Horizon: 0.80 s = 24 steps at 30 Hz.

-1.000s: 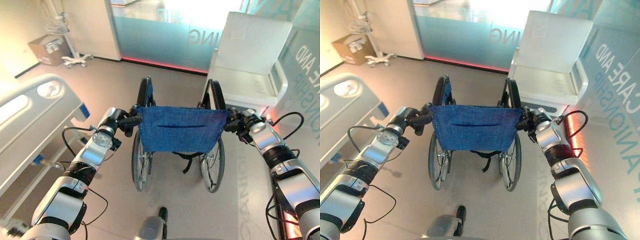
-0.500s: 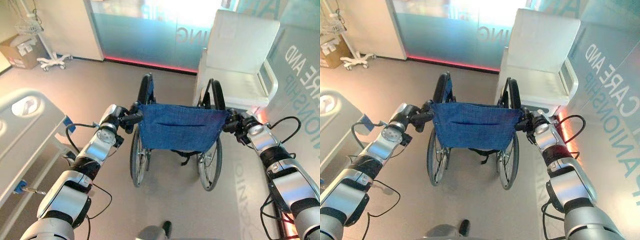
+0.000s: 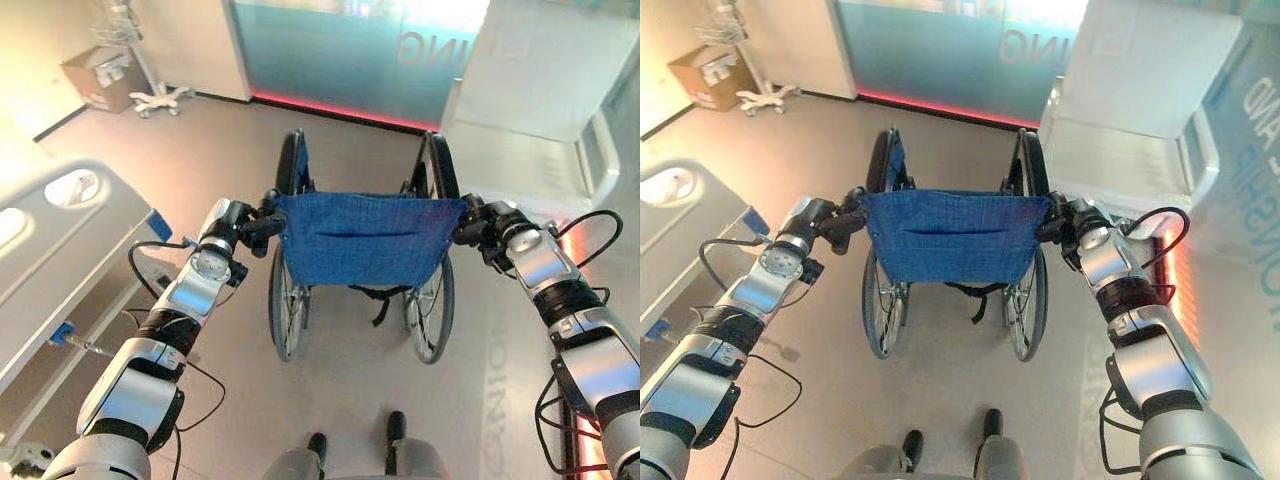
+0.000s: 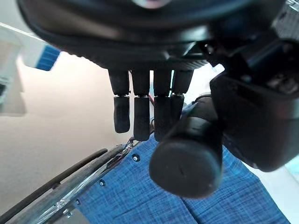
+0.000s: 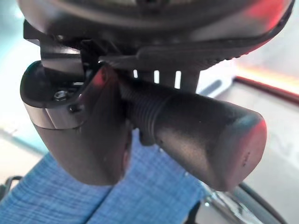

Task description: Push the wheelchair next to the bed

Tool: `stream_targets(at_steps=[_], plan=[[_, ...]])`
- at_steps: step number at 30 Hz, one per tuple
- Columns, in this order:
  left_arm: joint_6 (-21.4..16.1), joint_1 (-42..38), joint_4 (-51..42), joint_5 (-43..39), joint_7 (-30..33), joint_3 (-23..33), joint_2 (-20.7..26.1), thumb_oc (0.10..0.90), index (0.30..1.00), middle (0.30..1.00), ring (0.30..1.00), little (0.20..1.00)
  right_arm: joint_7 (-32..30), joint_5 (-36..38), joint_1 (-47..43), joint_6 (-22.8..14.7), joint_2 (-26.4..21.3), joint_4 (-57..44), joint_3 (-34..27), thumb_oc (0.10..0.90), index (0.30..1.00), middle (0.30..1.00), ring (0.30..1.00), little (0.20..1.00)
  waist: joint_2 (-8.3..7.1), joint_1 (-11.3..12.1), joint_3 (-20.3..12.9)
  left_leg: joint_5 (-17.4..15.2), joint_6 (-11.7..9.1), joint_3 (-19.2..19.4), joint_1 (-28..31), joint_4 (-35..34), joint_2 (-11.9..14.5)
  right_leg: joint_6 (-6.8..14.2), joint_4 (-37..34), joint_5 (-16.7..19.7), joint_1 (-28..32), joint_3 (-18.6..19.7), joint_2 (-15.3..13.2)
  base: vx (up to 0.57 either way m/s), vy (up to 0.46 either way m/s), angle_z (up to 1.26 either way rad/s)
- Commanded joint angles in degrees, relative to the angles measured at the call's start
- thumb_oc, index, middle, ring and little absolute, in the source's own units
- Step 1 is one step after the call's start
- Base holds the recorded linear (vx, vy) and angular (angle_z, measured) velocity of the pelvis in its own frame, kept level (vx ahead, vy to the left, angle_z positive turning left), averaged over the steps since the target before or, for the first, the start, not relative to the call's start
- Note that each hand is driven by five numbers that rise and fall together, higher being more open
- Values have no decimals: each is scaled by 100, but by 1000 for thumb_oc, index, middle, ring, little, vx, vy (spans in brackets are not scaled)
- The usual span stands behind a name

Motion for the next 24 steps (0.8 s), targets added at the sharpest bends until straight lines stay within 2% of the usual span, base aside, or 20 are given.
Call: stream_targets(at_steps=[1, 2, 3, 4, 8, 9, 10, 11, 12, 14, 15, 18, 20, 21, 22, 23, 24], plan=[[-148, 664, 315, 108, -183, -140, -26, 400, 300, 300, 300, 300, 488, -483, 274, -512, -272, 53, 693, 400, 300, 300, 300, 300, 6, 112, -57, -89, -246, 160, 634, 139, 222, 35, -49, 255, -192, 187, 12, 266, -195, 53], [-212, 638, 414, 63, -114, -202, -150, 400, 300, 300, 300, 300, 479, -592, 253, -603, -301, 145, 689, 400, 300, 300, 300, 300, 66, 51, -140, 287, -396, 305, 749, 100, 414, -59, -42, 156, -134, -12, 30, 207, -155, 47], [-238, 627, 444, 58, -99, -222, -175, 400, 300, 300, 300, 300, 485, -616, 253, -628, -310, 161, 683, 400, 300, 300, 300, 300, 80, 33, -159, 392, -426, 352, 765, 116, 468, -89, -32, 123, -115, -58, 37, 306, -246, 67], [-304, 600, 510, 68, -87, -263, -238, 400, 300, 300, 300, 300, 454, -620, 277, -648, -330, 180, 678, 400, 300, 300, 300, 300, 98, 0, -200, 654, -485, 435, 735, 205, 572, -162, -37, 51, -33, -144, 69, 196, -183, 42], [-444, 600, 595, 130, -105, -301, -356, 400, 300, 300, 300, 300, 380, -661, 343, -766, -340, 286, 685, 400, 300, 300, 300, 300, 67, 1, -217, 892, -491, 571, 599, 570, 659, -312, -53, -113, 237, -258, 125, 243, -184, 38], [-475, 624, 610, 149, -111, -294, -383, 400, 300, 300, 300, 300, 353, -646, 363, -793, -323, 312, 683, 400, 300, 300, 300, 300, 71, 26, -216, 848, -468, 541, 579, 550, 588, -325, -46, -155, 305, -261, 159, 352, -192, 19], [-506, 719, 573, 199, -115, -237, -403, 400, 300, 300, 300, 300, 309, -683, 403, -824, -280, 324, 691, 400, 300, 300, 300, 300, 90, 151, -156, 699, -383, 463, 436, 478, 363, -326, -59, -236, 531, -179, 264, 331, -166, 17], [-505, 739, 554, 211, -108, -222, -405, 400, 300, 300, 300, 300, 294, -689, 402, -816, -262, 319, 695, 400, 300, 300, 300, 300, 81, 186, -151, 690, -353, 450, 329, 422, 265, -321, -91, -243, 596, -152, 289, 434, -191, 11], [-479, 803, 465, 228, -93, -172, -417, 400, 300, 300, 300, 300, 247, -687, 389, -782, -218, 292, 734, 400, 300, 300, 300, 300, 77, 322, -59, 610, -308, 522, -43, 375, 33, -306, -173, -333, 860, -56, 381, 364, -136, 9], [-476, 845, 380, 197, -119, -148, -378, 400, 300, 300, 300, 300, 204, -722, 385, -701, -169, 231, 749, 400, 300, 300, 300, 300, 122, 479, 57, 669, -327, 603, -505, 283, -207, -314, -251, -421, 1130, 1, 500, 374, -115, 12], [-499, 903, 318, 170, -118, -125, -320, 400, 300, 300, 300, 300, 211, -743, 364, -621, -131, 146, 779, 400, 300, 300, 300, 300, 210, 650, 169, 920, -382, 626, -948, 140, -416, -335, -313, -508, 1371, 100, 683, 349, -83, 0], [-504, 1123, 138, 161, -148, 6, -175, 400, 300, 300, 300, 300, 312, -780, 315, -667, -124, 103, 828, 400, 300, 300, 300, 300, 365, 948, 231, 1490, -448, 591, -1427, -368, -601, -387, -348, -670, 1704, 337, 991, 449, -50, -54], [-486, 1327, -65, 187, -199, 150, -65, 400, 300, 300, 300, 300, 424, -873, 261, -746, -152, 61, 849, 400, 300, 300, 300, 300, 437, 1113, 211, 1702, -440, 680, -1497, -721, -632, -418, -315, -829, 1890, 462, 1133, 447, 14, -100], [-498, 1376, -111, 177, -199, 186, -39, 400, 300, 300, 300, 300, 456, -913, 239, -773, -158, 64, 856, 400, 300, 300, 300, 300, 455, 1148, 195, 1714, -430, 743, -1488, -800, -620, -425, -290, -884, 1922, 464, 1160, 396, 83, -107], [-516, 1464, -186, 188, -196, 241, -35, 400, 300, 300, 300, 300, 538, -1046, 199, -863, -181, 112, 854, 400, 300, 300, 300, 300, 478, 1177, 140, 1590, -354, 1020, -1428, -793, -552, -444, -168, -1048, 1961, 379, 1167, 326, 97, -76], [-527, 1480, -210, 191, -202, 249, -33, 400, 300, 300, 300, 300, 570, -1118, 192, -898, -191, 128, 850, 400, 300, 300, 300, 300, 482, 1188, 121, 1534, -324, 1097, -1417, -768, -531, -450, -124, -1099, 1975, 344, 1160, 373, 136, -73], [-558, 1491, -254, 210, -234, 253, -14, 400, 300, 300, 300, 300, 573, -1219, 193, -974, -218, 192, 846, 400, 300, 300, 300, 300, 456, 1216, 73, 1293, -210, 1287, -1419, -575, -498, -457, 13, -1235, 2001, 250, 1104, 340, 126, -39]])
